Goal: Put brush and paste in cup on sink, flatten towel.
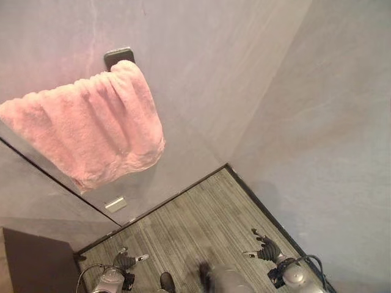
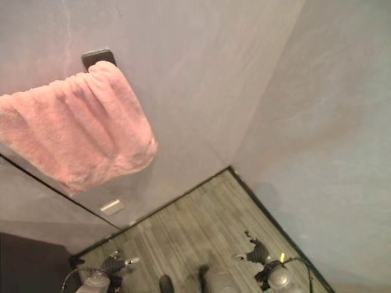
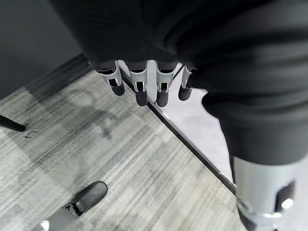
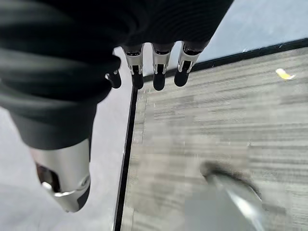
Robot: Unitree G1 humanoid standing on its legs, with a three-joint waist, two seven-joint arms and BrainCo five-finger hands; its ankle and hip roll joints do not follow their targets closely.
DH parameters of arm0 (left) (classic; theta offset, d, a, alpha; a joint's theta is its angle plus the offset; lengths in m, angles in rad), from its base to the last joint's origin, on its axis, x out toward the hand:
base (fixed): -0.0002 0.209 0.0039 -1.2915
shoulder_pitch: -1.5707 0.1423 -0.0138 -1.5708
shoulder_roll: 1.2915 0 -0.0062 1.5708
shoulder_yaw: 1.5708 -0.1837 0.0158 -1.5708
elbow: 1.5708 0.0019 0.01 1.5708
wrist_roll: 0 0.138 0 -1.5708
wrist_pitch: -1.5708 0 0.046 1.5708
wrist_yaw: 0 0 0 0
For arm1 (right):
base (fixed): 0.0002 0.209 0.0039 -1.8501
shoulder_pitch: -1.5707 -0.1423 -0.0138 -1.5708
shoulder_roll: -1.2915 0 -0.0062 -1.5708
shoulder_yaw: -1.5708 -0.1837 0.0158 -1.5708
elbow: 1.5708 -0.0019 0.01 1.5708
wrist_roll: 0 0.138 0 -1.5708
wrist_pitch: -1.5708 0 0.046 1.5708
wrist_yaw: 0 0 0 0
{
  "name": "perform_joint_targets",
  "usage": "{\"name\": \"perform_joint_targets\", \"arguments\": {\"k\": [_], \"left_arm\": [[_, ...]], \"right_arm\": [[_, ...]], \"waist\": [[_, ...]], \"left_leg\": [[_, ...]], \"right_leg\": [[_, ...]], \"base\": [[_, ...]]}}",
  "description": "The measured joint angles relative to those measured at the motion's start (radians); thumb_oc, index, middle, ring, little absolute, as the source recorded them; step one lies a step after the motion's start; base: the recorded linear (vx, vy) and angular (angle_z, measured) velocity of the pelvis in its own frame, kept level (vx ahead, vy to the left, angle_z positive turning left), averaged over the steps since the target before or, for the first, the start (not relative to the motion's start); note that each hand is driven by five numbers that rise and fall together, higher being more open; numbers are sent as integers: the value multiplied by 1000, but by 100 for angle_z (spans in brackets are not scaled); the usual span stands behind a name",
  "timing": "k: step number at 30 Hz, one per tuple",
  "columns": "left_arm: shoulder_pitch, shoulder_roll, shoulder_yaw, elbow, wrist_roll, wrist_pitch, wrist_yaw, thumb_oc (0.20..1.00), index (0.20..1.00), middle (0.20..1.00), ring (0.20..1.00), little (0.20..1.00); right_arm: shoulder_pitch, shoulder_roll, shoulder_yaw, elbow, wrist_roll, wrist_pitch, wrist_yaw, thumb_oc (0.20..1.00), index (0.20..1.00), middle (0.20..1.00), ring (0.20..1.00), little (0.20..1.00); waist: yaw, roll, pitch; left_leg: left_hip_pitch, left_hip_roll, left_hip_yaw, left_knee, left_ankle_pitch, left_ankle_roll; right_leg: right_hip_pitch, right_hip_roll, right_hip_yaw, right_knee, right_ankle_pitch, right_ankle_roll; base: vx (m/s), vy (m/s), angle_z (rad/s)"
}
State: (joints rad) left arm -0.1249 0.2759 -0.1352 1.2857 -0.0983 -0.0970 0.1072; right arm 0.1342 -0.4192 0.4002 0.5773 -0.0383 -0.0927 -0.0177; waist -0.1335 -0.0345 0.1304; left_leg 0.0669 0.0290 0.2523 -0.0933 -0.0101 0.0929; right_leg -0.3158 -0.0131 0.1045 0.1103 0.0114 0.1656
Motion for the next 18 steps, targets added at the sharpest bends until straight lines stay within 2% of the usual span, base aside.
{"name": "perform_joint_targets", "arguments": {"k": [1,2,3,4,5,6,7,8,11,13,15,16,17,18], "left_arm": [[31,4,3,-14,1,-1,1,1000,1000,1000,1000,1000],[50,13,1,-24,2,-2,2,1000,1000,1000,1000,1000],[65,11,0,-23,3,0,5,1000,1000,1000,1000,1000],[76,3,-2,-22,4,1,6,1000,1000,1000,1000,1000],[90,-7,-4,-23,12,1,5,1000,1000,1000,1000,1000],[93,-11,-4,-16,24,6,5,1000,1000,1000,1000,1000],[93,-9,-4,-17,29,5,6,1000,1000,1000,1000,1000],[97,-10,-3,-18,29,5,5,1000,1000,1000,1000,1000],[73,-12,-7,-22,29,3,5,1000,1000,1000,1000,1000],[57,-12,-13,-33,29,3,6,1000,1000,1000,1000,1000],[33,-12,-42,-57,28,-6,5,1000,1000,1000,1000,1000],[33,-12,-42,-57,28,-6,5,1000,1000,1000,1000,1000],[14,-18,-60,-73,28,-8,6,1000,1000,1000,1000,1000],[14,-17,-64,-76,28,-7,6,1000,1000,1000,1000,1000]], "right_arm": [[39,10,15,5,-15,0,3,1000,1000,1000,1000,1000],[67,25,15,14,-15,0,4,1000,1000,1000,1000,1000],[79,29,12,26,-15,1,4,1000,1000,1000,1000,1000],[84,25,13,34,-16,4,5,1000,1000,1000,1000,1000],[69,20,9,44,-15,0,4,1000,1000,1000,1000,1000],[45,22,12,83,-15,2,5,1000,1000,1000,1000,1000],[36,19,11,80,-15,1,5,1000,1000,1000,1000,1000],[21,13,11,75,-15,1,4,1000,1000,1000,1000,1000],[3,0,10,69,-14,-1,1,1000,1000,1000,1000,1000],[-1,-8,9,68,-13,-1,-2,1000,1000,1000,1000,1000],[-9,-20,-3,68,-13,-2,-5,1000,1000,1000,1000,1000],[-9,-20,-3,68,-13,-2,-5,1000,1000,1000,1000,1000],[-24,-35,-20,67,-13,-3,-18,1000,1000,1000,1000,1000],[-41,-37,-27,67,-10,-2,-26,1000,1000,1000,1000,1000]], "waist": [[-4,-23,-19],[-7,-50,-44],[-7,-71,-59],[-1,-62,-66],[10,-30,-79],[13,-17,-85],[15,-22,-85],[25,-15,-85],[32,-20,-87],[37,-19,-82],[42,-43,-62],[42,-43,-62],[29,-35,-38],[35,-36,-25]], "left_leg": [[45,-10,-15,-4,-35,-33],[72,-31,-42,-6,-58,-71],[91,-33,-57,-5,-73,-98],[91,-24,-55,-1,-75,-106],[80,7,-55,12,-80,-116],[69,33,-73,26,-87,-139],[69,36,-77,26,-87,-139],[69,52,-80,28,-85,-149],[24,82,-129,98,-100,-184],[-44,81,-158,196,-105,-196],[-157,64,-156,356,-92,-225],[-157,64,-156,356,-92,-225],[-208,80,-87,401,-89,-234],[-210,83,-73,380,-93,-227]], "right_leg": [[11,4,-5,8,78,2],[38,-3,-3,26,68,6],[53,1,14,27,99,-72],[56,13,6,22,83,-71],[74,34,-3,-13,84,-69],[109,55,-7,-75,112,-71],[122,60,-8,-100,141,-88],[136,68,-21,-122,141,-105],[173,81,-55,-172,145,-110],[176,70,-75,-176,140,-120],[177,39,-96,-175,136,-125],[177,39,-96,-175,136,-125],[175,7,-145,-177,134,-144],[176,1,-148,-183,133,-146]], "base": [[123,-29,116],[148,-77,107],[97,-67,58],[97,-67,26],[102,-86,19],[75,-67,21],[99,-106,22],[67,-102,29],[33,-87,48],[-28,-60,68],[20,41,82],[153,144,109],[167,150,82],[223,242,80]]}}
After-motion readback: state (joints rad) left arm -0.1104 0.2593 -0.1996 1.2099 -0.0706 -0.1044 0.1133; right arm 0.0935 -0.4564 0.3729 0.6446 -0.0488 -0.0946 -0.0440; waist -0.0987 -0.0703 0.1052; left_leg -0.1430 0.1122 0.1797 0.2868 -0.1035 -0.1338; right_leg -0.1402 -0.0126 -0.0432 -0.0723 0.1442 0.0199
